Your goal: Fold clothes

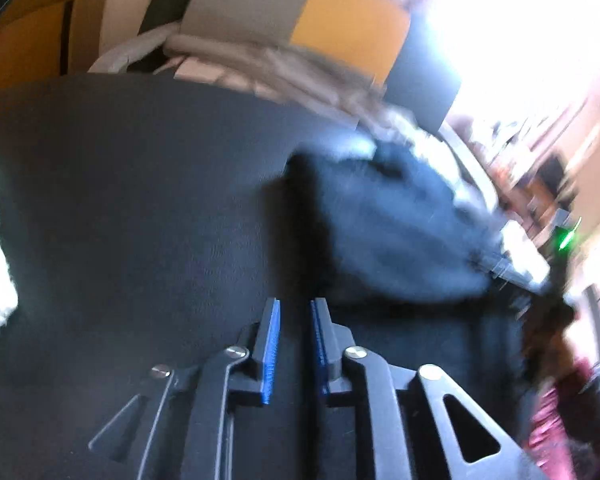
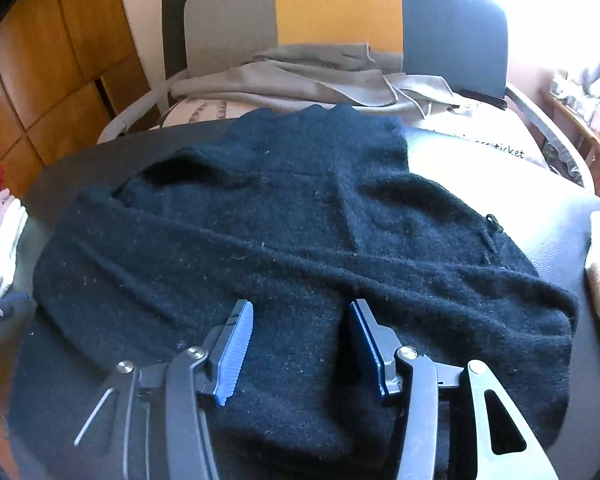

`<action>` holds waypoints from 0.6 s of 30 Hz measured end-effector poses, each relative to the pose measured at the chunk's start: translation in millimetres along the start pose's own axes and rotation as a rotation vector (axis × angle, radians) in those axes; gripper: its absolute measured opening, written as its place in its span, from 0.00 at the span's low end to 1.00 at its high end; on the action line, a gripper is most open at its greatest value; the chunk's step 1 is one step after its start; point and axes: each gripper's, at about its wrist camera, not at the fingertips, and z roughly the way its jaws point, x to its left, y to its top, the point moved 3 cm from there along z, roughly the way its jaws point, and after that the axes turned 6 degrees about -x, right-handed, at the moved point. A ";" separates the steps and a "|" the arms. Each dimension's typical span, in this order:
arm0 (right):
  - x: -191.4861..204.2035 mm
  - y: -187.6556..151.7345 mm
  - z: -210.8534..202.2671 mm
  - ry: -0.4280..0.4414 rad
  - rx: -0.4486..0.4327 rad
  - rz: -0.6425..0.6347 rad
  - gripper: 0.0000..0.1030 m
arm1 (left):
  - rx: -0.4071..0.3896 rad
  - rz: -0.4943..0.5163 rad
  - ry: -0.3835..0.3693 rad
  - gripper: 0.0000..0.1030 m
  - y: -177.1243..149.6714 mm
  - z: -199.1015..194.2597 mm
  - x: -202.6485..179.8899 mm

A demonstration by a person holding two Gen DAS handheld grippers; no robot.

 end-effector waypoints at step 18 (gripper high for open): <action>-25.8 0.9 6.4 0.044 -0.022 -0.005 0.53 | 0.080 0.204 0.095 0.24 44.7 129.0 -29.0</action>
